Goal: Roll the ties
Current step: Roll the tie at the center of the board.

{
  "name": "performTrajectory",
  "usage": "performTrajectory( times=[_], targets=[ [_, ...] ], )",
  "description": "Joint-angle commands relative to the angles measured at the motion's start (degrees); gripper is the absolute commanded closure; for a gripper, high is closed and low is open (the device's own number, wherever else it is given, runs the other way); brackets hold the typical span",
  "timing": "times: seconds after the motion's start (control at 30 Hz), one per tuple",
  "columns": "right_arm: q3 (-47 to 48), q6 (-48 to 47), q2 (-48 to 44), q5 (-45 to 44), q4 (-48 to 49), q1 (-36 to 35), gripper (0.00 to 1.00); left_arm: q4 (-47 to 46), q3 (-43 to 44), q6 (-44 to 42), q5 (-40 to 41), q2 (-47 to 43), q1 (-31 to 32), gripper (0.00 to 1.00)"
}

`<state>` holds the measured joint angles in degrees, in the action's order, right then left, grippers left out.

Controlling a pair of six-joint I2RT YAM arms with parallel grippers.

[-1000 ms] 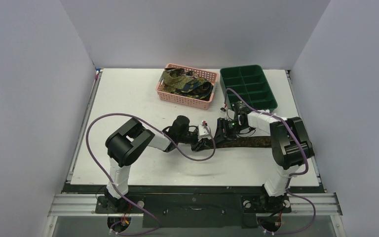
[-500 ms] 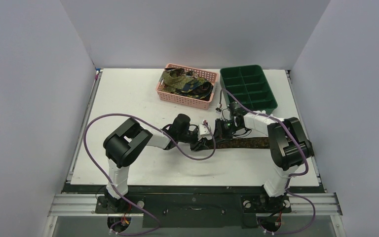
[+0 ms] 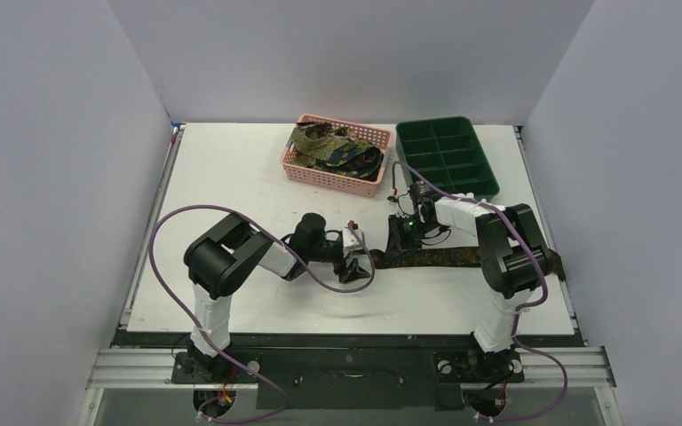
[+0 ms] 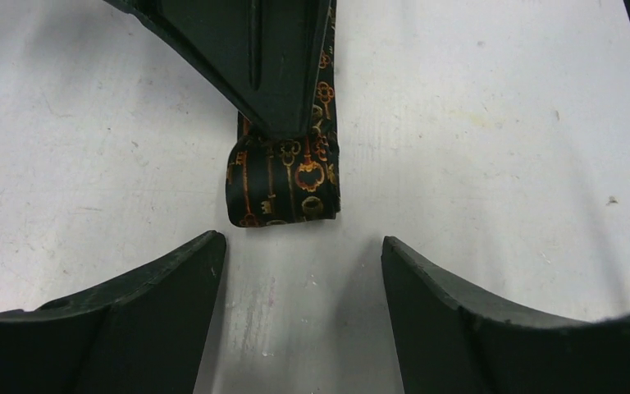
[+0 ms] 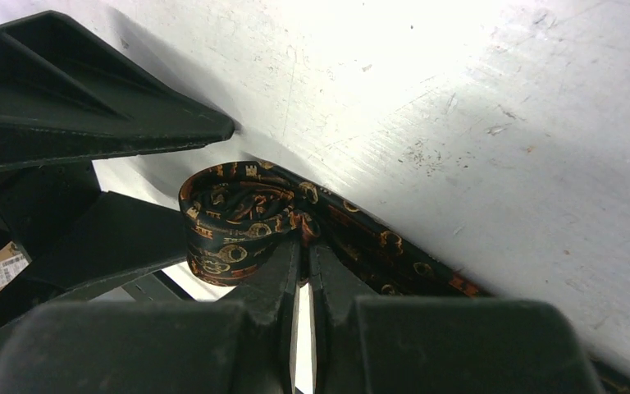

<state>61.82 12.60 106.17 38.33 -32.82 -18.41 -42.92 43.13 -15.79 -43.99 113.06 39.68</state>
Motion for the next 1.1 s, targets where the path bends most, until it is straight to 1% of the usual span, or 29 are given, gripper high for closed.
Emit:
performTrajectory(
  times=[0.0, 0.1, 0.17, 0.2, 0.23, 0.27, 0.3, 0.33, 0.43, 0.57, 0.6, 0.7, 0.87, 1.0, 1.07],
  targets=[
    [-1.3, -4.9, 4.0, -13.8, -2.8, 0.6, 1.00, -7.4, -1.6, 6.9, 1.0, 6.1, 0.6, 0.33],
    [-1.9, -5.1, 4.4, -14.5, -2.7, 0.6, 1.00, -15.7, -0.1, 11.3, 1.8, 9.5, 1.8, 0.37],
    [-1.8, -5.2, 4.9, -14.7, -2.5, 0.6, 1.00, -19.6, 1.1, 14.3, 2.0, 11.8, 2.7, 0.42],
    [-1.8, -5.3, 5.3, -14.7, -2.6, 0.6, 1.00, -22.5, 1.4, 16.1, 2.1, 13.1, 3.0, 0.47],
    [-1.7, -5.4, 5.6, -14.8, -2.5, 0.6, 1.00, -23.7, 1.4, 16.9, 2.0, 13.6, 3.5, 0.50],
    [-1.7, -5.5, 5.7, -15.0, -2.4, 0.5, 1.00, -25.6, 1.5, 17.8, 1.8, 14.1, 3.6, 0.56],
    [-1.7, -5.6, 5.8, -15.0, -2.4, 0.5, 1.00, -26.3, 1.5, 18.1, 1.7, 14.1, 4.1, 0.59],
    [-1.9, -5.6, 5.9, -14.9, -2.3, 0.4, 1.00, -27.1, 1.4, 18.4, 1.4, 13.8, 4.3, 0.64],
    [-2.4, -5.6, 5.8, -14.8, -2.0, 0.0, 1.00, -26.2, 1.9, 18.9, 0.8, 11.8, 5.0, 0.72],
    [-2.5, -4.8, 5.7, -13.7, -0.8, -0.8, 1.00, -20.7, 3.8, 17.0, 2.4, 11.3, 6.2, 0.73],
    [-2.3, -4.8, 5.7, -13.4, -0.7, -1.2, 1.00, -17.5, 4.8, 15.5, 3.6, 11.4, 6.4, 0.73],
    [-2.1, -4.4, 5.5, -12.7, 0.1, -2.2, 1.00, -11.0, 6.6, 10.9, 6.1, 13.0, 6.8, 0.71],
    [-2.1, -3.5, 4.9, -11.7, 1.1, -3.5, 1.00, -1.2, 6.9, 6.4, 9.3, 13.0, 6.3, 0.68],
    [-2.0, -3.2, 5.1, -11.7, 1.3, -3.6, 1.00, 0.3, 6.0, 7.3, 6.8, 12.9, 4.5, 0.65],
    [-1.8, -3.1, 5.2, -11.8, 1.3, -3.6, 1.00, -2.6, 5.3, 9.3, 3.9, 13.5, 3.5, 0.64]
  ],
)
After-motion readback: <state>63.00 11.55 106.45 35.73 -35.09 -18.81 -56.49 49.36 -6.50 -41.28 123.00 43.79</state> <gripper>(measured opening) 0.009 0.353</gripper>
